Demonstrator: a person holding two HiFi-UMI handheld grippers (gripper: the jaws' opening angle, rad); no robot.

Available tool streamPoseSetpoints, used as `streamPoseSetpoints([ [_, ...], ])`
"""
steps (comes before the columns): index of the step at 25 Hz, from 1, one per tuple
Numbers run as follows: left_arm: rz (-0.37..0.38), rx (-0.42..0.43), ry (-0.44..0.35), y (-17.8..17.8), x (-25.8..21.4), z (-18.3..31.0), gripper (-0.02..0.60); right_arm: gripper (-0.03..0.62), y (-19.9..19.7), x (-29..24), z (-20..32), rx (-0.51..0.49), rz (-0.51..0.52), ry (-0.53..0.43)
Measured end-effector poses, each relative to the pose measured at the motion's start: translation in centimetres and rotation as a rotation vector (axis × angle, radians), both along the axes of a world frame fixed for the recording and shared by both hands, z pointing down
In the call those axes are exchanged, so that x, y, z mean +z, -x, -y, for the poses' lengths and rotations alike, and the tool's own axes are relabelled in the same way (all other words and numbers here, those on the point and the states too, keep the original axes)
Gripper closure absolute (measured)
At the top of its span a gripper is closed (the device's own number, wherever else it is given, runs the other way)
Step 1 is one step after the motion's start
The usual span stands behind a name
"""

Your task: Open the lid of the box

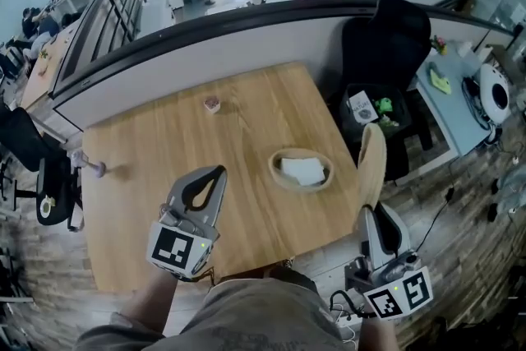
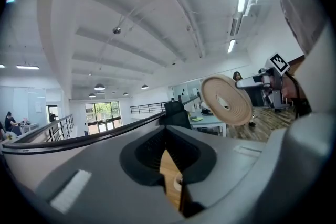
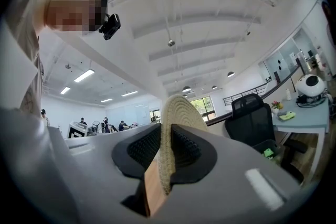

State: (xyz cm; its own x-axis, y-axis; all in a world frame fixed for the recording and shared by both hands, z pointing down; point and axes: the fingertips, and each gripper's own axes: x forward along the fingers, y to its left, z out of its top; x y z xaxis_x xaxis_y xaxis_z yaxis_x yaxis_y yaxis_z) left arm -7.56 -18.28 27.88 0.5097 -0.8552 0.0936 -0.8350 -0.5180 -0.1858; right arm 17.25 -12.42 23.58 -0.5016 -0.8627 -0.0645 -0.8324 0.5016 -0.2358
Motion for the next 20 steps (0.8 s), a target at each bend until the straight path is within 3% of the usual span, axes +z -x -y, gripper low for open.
streamPoseSetpoints([
  [3,-0.012,-0.021,0.045,0.1,0.2,-0.1,0.58,0.527,0.3,0.1,0.0,-0.005,-0.005,0.004],
  [20,-0.005,0.029,0.054,-0.5,0.1,0.1,0.58,0.526,0.3,0.5,1.1,0.009,-0.011,0.019],
])
